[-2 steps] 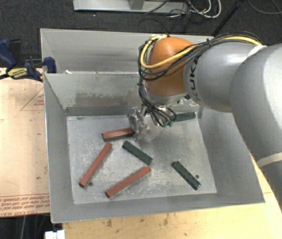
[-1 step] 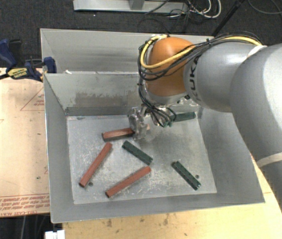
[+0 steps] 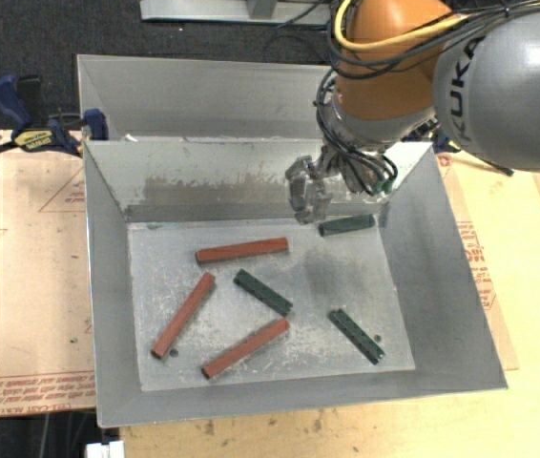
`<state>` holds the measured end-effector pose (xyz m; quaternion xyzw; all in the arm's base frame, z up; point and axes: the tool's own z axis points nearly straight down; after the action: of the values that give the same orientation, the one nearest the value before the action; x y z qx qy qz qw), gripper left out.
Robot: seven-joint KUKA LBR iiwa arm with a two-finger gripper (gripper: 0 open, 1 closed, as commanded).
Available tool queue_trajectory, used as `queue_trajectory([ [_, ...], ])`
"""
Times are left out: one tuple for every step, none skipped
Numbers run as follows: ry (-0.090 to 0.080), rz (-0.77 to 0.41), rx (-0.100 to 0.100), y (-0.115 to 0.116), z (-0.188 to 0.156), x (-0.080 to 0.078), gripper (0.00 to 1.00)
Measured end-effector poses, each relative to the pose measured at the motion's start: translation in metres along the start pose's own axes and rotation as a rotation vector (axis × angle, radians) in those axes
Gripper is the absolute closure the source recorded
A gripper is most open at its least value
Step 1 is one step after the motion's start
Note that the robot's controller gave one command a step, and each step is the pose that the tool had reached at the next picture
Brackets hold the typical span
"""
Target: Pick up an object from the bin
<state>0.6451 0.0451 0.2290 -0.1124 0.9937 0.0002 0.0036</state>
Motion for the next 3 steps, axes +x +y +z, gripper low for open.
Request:
queue_trajectory([
  [0.003,0.0,-0.001,0.0,0.001,0.001,0.0],
  [0.003,0.0,-0.001,0.0,0.001,0.001,0.0],
  [-0.008,0.018,0.001,0.0,0.018,0.005,0.0],
])
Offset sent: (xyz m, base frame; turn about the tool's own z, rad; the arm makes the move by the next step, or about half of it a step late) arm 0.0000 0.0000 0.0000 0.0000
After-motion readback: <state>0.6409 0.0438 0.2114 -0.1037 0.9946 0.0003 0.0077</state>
